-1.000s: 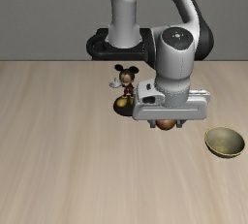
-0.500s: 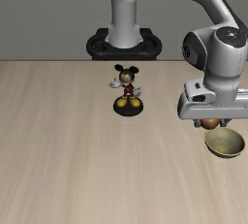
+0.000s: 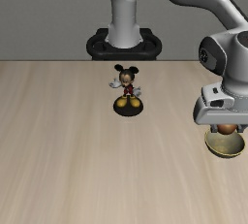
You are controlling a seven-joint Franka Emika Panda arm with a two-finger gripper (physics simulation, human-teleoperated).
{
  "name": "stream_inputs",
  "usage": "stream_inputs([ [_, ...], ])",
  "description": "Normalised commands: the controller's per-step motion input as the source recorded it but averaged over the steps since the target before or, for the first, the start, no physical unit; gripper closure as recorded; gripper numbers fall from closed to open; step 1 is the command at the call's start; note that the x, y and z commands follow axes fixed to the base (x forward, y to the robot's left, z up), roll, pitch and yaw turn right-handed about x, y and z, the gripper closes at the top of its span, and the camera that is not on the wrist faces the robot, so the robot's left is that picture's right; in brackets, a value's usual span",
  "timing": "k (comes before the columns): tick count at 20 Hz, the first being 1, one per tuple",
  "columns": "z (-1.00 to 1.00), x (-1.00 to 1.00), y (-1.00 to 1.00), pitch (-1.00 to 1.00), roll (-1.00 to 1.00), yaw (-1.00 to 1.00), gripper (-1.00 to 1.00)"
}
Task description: Pick up the apple and put it on the bowl
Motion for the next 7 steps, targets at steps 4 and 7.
stream_inputs([
  [4,0.0,0.0,0.0,0.0,0.0,0.0,-1.0],
  [7,0.0,0.0,0.0,0.0,0.0,0.0,-1.0],
])
